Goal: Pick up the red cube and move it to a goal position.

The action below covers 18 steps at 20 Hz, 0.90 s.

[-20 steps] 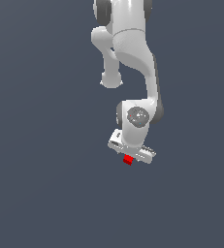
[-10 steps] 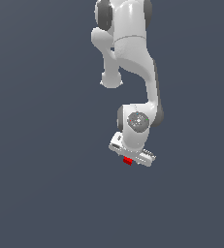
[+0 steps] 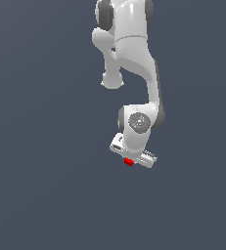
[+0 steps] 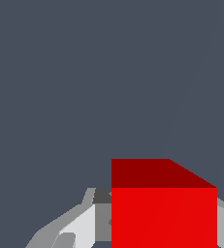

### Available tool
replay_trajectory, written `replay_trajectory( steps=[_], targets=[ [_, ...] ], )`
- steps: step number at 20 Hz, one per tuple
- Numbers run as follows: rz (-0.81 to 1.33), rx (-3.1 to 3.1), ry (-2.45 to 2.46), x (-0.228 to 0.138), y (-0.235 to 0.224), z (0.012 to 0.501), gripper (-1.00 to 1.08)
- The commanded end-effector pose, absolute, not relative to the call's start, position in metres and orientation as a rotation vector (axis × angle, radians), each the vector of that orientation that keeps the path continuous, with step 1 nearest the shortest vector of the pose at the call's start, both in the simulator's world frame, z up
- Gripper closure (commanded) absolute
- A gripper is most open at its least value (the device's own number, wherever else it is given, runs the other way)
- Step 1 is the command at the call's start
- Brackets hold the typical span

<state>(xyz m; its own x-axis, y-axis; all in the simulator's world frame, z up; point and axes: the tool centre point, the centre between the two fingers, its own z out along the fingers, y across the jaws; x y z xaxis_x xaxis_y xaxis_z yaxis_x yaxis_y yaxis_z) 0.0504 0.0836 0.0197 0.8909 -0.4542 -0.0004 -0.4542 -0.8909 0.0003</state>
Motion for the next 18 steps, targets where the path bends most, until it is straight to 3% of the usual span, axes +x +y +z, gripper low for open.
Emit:
replay_trajectory(
  steps=[1,9,18],
  targets=[
    [0.000,3.055,-0.734,0.051,0.084,0.020,1.08],
    [-0.001,3.055,-0.733,0.054,0.078,0.039,1.08],
    [0.000,3.055,-0.734,0.070,0.059,0.111,1.08]
  ],
)
